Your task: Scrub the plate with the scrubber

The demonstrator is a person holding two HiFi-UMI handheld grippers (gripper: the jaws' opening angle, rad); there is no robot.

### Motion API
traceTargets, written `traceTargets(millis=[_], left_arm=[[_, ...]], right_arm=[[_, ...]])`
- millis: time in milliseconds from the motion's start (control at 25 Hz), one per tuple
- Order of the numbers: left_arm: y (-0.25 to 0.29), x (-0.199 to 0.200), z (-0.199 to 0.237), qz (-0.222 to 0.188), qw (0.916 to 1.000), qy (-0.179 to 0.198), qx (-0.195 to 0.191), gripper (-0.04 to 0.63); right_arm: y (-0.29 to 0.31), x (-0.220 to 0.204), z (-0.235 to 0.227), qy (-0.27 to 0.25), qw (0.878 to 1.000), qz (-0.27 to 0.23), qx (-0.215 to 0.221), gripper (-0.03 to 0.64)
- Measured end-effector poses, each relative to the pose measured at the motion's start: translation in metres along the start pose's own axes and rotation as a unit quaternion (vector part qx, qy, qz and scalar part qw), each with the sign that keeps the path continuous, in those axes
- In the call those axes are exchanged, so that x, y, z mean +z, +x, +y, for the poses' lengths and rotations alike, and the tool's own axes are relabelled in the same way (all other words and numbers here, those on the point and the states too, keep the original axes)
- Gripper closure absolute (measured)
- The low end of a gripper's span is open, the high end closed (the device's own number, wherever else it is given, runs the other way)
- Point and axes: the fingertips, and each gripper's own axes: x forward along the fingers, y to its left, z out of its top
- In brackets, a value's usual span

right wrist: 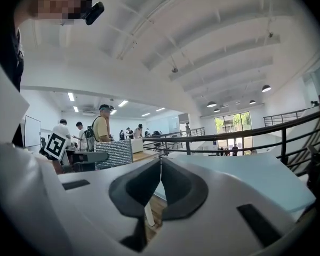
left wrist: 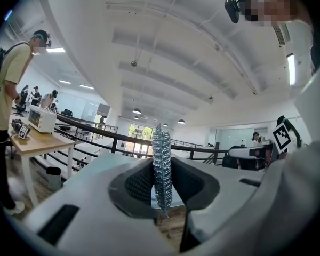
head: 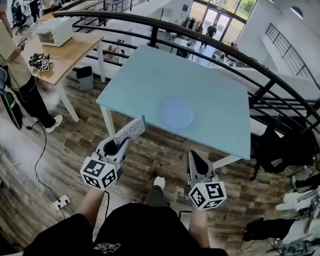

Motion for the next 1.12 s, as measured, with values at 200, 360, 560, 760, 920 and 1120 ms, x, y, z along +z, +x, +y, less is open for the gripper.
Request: traceTargets(millis=[200,360,560,760,920,1120], left_arm=[[0.031,-0.007,0.001,0.008,0.9999,-0.008,-0.008,0.505],[0.063,-0.008,0.005,0.013,0.9999,-0.007,-0.002,0.505],[0.108,-0.011,0.011,0.027,0.9994,-0.004,0.020,0.505],[0.149,-0.011,0.011,0.034,0.9986,-0.004,0.039,0.505],[0.183,-0.013,0.009,0.038,0.9979,-0.008,0.052,0.505],[0.223,-0.020,0.005,0.044,0.9969,-0.014,0.064,0.505]], right_arm=[[0.025,-0.004,-0.032,0.012,1.000,-0.001,0.009,0.609],[0.048,-0.003,-0.065,0.017,1.000,-0.004,0.011,0.609],[0.081,-0.007,-0.110,0.023,1.000,0.006,0.019,0.609],[0.111,-0.010,-0.151,0.032,0.999,0.020,0.032,0.609],[0.132,-0.018,-0.185,0.034,0.998,0.033,0.040,0.609],[0.155,-0.030,-0.222,0.038,0.996,0.053,0.054,0.609]])
